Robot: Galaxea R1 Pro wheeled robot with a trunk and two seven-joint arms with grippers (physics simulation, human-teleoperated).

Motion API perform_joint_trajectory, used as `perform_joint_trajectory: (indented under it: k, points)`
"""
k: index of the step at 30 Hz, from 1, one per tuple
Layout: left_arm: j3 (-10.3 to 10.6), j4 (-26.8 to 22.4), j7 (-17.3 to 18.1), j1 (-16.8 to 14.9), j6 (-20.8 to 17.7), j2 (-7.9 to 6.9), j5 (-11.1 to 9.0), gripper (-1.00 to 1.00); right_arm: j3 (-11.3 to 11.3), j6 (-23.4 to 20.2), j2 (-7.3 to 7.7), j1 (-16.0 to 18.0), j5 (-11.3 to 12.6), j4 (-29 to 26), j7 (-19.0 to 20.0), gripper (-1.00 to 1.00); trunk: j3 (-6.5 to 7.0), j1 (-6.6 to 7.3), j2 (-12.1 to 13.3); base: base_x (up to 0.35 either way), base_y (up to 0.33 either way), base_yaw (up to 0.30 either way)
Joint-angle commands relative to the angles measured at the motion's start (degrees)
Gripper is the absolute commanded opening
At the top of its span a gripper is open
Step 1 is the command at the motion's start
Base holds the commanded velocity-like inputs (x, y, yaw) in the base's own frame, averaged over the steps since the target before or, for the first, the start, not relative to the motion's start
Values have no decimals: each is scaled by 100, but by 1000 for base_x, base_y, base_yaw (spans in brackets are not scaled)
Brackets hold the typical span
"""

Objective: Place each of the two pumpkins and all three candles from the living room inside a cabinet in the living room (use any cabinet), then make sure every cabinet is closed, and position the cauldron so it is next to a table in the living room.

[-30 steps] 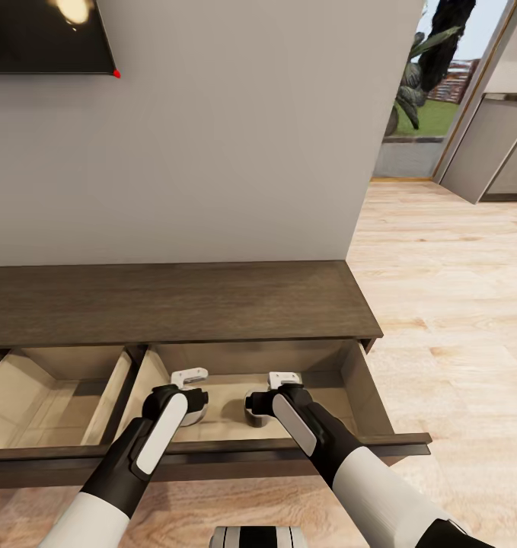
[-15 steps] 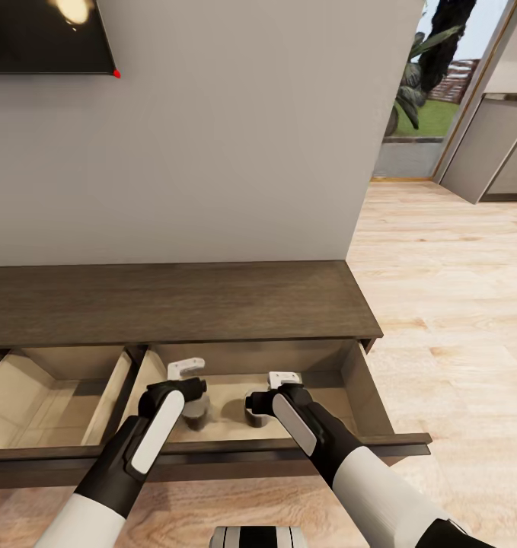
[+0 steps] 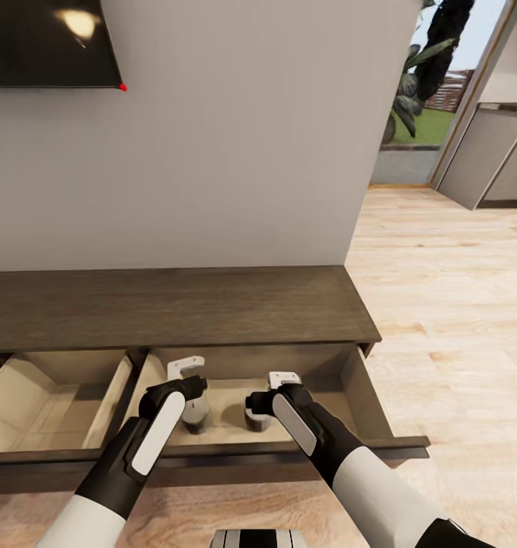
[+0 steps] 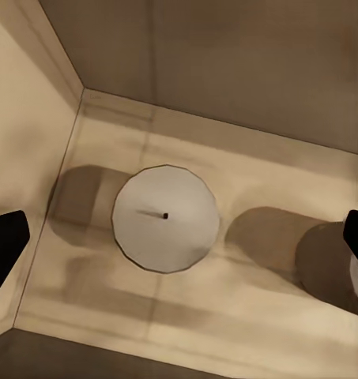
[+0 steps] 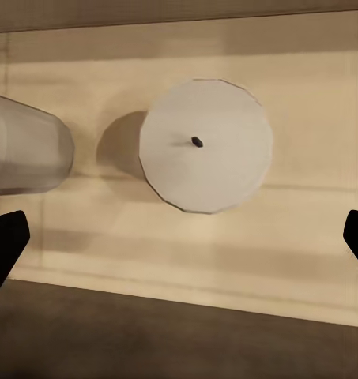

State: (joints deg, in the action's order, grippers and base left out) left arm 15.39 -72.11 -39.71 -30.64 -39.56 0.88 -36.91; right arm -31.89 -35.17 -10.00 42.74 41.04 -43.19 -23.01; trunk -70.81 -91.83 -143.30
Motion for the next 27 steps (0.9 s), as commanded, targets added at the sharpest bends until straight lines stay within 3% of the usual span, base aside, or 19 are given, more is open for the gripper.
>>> perform_joint_trajectory:
  k: [1, 7, 12, 17, 27]
  points:
    - [8, -12, -64, -4, -8, -1, -61, 100, -11, -7, 0, 3, 54, -5, -54, 100, 18, 3, 0, 0, 0, 0]
    - [-18, -29, -75, -4, -50, 5, -86, 100, -11, -7, 0, 6, 54, -5, -54, 100, 18, 3, 0, 0, 0, 0]
    - [-14, -31, -93, -4, -116, 9, -118, 100, -11, -7, 0, 4, 54, -5, -54, 100, 128, 20, 13, 0, 0, 0]
    - [-41, -54, -108, -4, -447, 9, -111, 100, -11, -7, 0, 3, 54, -10, -54, 100, 218, 129, 214, 0, 0, 0]
    - [-53, -152, -124, -10, -558, 23, -117, 100, -11, -8, 0, 3, 54, -15, -54, 100, 397, 349, 615, 0, 0, 0]
